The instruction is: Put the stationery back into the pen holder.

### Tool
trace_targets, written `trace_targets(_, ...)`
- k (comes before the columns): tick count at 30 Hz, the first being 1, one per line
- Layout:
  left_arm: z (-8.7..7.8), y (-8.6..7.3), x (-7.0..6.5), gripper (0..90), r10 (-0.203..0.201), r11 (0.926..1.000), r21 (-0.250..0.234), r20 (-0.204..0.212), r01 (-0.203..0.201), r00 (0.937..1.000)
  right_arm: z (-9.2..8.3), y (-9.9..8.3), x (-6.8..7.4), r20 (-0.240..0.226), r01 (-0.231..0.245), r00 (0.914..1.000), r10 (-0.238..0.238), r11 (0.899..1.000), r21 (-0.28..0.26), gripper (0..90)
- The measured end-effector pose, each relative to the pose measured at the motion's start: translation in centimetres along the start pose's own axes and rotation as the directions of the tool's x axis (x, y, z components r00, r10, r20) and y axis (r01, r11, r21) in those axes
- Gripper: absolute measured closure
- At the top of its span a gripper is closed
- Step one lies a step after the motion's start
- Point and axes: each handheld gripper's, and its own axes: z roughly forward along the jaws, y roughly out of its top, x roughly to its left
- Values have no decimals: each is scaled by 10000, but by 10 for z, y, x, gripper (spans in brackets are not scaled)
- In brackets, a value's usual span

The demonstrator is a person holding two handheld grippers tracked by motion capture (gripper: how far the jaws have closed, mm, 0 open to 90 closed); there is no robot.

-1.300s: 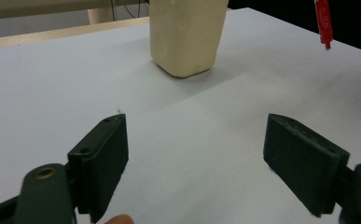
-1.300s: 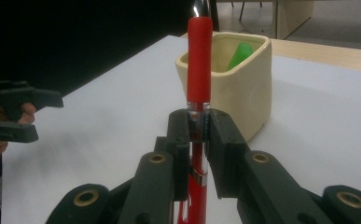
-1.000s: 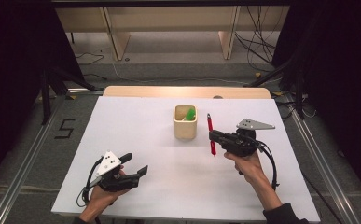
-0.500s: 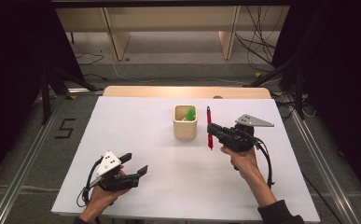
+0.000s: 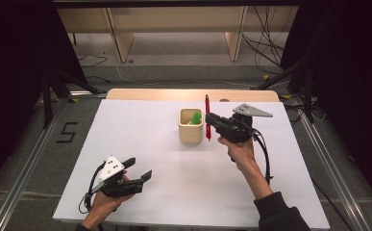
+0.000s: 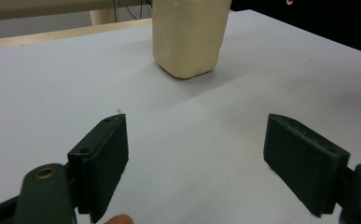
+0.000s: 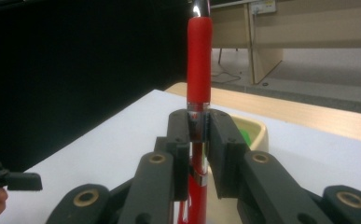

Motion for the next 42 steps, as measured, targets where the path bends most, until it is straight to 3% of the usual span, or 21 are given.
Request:
trace_targets(20, -1, 0, 1, 215, -40, 10000, -58, 16, 40, 10000, 41, 26, 9, 354, -120, 9993, 128, 9996, -239, 798)
trace_targets(42, -1, 0, 1, 215, -39, 10000, -52, 22, 39, 10000, 69, 32, 6, 919, -177, 9956, 190, 9997, -153, 798)
